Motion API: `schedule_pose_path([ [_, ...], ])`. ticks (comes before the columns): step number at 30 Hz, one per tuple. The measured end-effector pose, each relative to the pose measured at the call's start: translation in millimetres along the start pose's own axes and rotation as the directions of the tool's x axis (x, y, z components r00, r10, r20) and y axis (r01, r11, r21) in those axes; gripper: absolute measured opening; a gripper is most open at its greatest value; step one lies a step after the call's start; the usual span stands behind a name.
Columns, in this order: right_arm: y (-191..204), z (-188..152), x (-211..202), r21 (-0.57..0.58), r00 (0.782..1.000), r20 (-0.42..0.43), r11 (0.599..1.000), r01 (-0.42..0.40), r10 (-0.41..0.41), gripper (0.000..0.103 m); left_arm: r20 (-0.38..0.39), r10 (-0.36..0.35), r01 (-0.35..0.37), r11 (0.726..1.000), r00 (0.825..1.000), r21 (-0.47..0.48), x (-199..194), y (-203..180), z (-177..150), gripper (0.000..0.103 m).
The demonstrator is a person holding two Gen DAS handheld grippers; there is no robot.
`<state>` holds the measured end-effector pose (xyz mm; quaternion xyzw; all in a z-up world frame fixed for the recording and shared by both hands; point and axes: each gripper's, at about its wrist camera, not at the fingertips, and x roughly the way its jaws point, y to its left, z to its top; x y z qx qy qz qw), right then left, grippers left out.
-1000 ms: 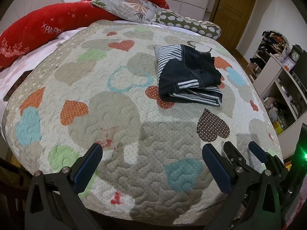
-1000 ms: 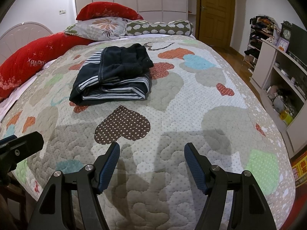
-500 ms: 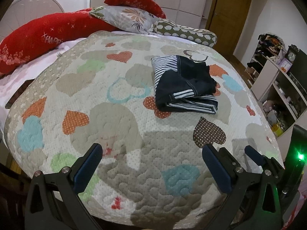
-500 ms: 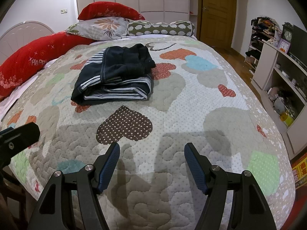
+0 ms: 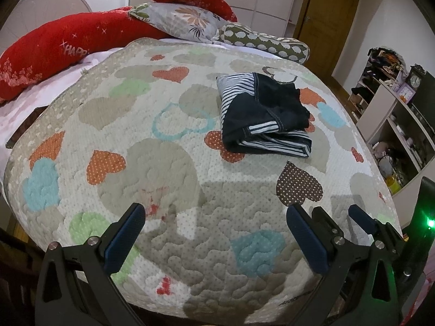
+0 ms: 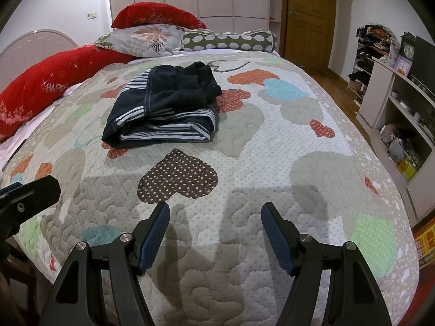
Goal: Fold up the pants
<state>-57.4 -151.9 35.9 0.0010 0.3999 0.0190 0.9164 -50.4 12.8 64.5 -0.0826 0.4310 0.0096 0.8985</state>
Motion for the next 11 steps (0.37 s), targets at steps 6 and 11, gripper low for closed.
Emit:
schedule_pose_path([
  [6,0.2,-0.6,-0.3,0.000,1.000,-0.001,1.000,-0.001,0.001,0.074,-0.020,-0.020,0.019,1.000,1.000,-0.005,5.3,1.8,-0.2,0.103],
  [11,1.8,-1.8,1.1,-0.010,1.000,-0.001,1.000,-0.007,0.007,0.074,-0.024,-0.023,0.023,1.000,0.999,-0.006,7.7,3.0,-0.8,0.103],
])
